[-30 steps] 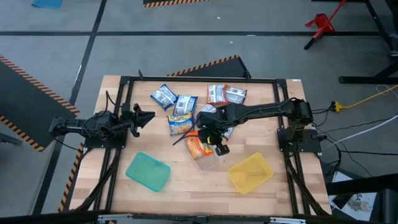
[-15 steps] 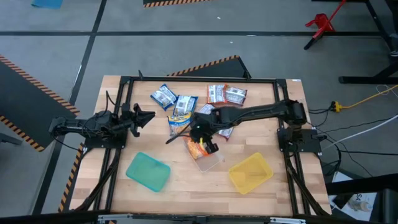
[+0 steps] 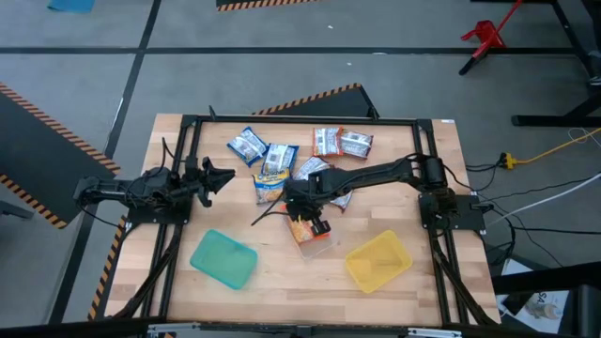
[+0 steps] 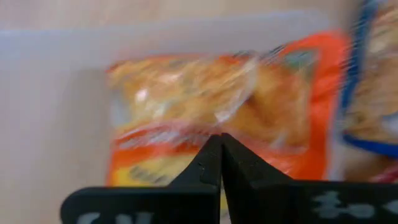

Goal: Sort Maruchan noodles
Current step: Put the left orange noodle pack into the transparent bin

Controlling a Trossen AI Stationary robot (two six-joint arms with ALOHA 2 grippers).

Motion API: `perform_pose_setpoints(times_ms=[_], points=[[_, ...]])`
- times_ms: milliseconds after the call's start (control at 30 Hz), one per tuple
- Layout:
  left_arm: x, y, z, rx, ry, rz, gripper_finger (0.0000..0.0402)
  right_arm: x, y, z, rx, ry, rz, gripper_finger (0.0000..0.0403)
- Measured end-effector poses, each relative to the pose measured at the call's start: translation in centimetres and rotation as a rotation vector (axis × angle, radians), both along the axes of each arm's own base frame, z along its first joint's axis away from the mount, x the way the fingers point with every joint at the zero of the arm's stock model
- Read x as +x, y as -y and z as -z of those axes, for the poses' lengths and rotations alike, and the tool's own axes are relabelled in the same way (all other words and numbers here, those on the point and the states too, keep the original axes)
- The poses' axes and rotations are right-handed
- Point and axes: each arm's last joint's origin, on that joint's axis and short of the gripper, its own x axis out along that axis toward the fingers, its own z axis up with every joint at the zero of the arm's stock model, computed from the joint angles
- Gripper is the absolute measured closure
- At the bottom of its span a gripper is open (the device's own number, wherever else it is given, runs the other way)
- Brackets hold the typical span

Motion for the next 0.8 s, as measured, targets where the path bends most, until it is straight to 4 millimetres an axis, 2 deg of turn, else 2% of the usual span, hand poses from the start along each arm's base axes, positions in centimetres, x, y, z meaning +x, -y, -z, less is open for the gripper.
perform_pose_setpoints(times_ms=[233,433,700,800], points=[[0.0,-0.1,0.0,0.001,-0.003,-0.025,0.0335,-0.3,-0.3,-0.1,0.083,-0.024,-0.036,0.0402],[0.0,-0.1,0.0,0.000,-0.004,-0.036,0.0335,0.6,0.2,-1.2,-0.060,0.105,0.039,0.0402],[0.0,-0.1,0.0,-0.003,-0.004,-0.046,0.0335,1.0,-0.2,1.3,0.012,0.029,0.016,0.0402],[0.0,-0.1,0.0,-0.005,-0.006,-0.052,0.0335,0.8,-0.4,1.6,0.015,0.002,0.012,0.0402]])
